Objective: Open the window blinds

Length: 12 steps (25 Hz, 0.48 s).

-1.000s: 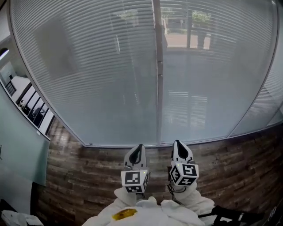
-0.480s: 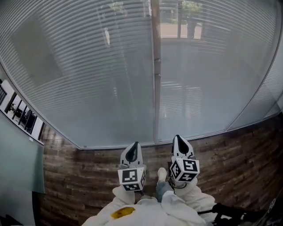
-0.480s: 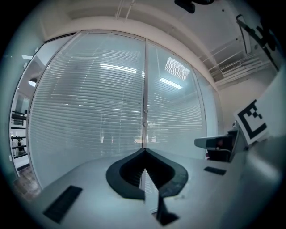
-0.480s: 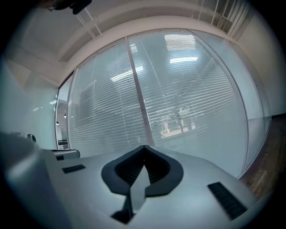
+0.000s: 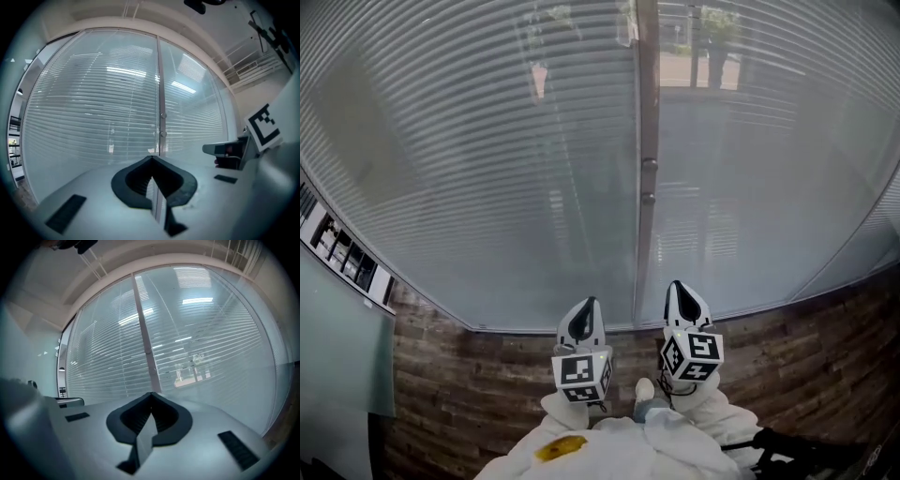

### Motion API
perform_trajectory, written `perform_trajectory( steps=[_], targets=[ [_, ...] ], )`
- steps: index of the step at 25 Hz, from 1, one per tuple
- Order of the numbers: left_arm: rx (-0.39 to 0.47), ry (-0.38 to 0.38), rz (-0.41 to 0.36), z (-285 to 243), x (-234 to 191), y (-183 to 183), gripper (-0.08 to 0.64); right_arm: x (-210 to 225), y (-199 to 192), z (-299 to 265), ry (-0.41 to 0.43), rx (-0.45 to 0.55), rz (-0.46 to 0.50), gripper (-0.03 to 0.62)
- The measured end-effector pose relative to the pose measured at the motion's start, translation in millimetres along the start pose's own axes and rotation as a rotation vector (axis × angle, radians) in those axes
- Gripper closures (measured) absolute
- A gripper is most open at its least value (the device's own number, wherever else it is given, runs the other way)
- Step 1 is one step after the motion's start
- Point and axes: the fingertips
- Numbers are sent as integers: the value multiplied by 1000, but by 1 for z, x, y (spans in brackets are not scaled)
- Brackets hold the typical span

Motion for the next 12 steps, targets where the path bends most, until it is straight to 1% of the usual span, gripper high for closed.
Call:
perform_trajectory(
  steps=[6, 12],
  targets=[
    [50, 21, -13, -81, -6, 31, 560, 23, 37, -77, 47, 62, 34, 581],
    [67, 41, -2, -139, -18, 47, 560, 38, 56, -132, 78, 90, 101, 581]
  ],
)
Point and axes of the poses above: the fingertips, and each gripper's own axes: z backward along the fingers, x to its right, y out of its top, and after that the axes turned 7 degrees about z, right-handed
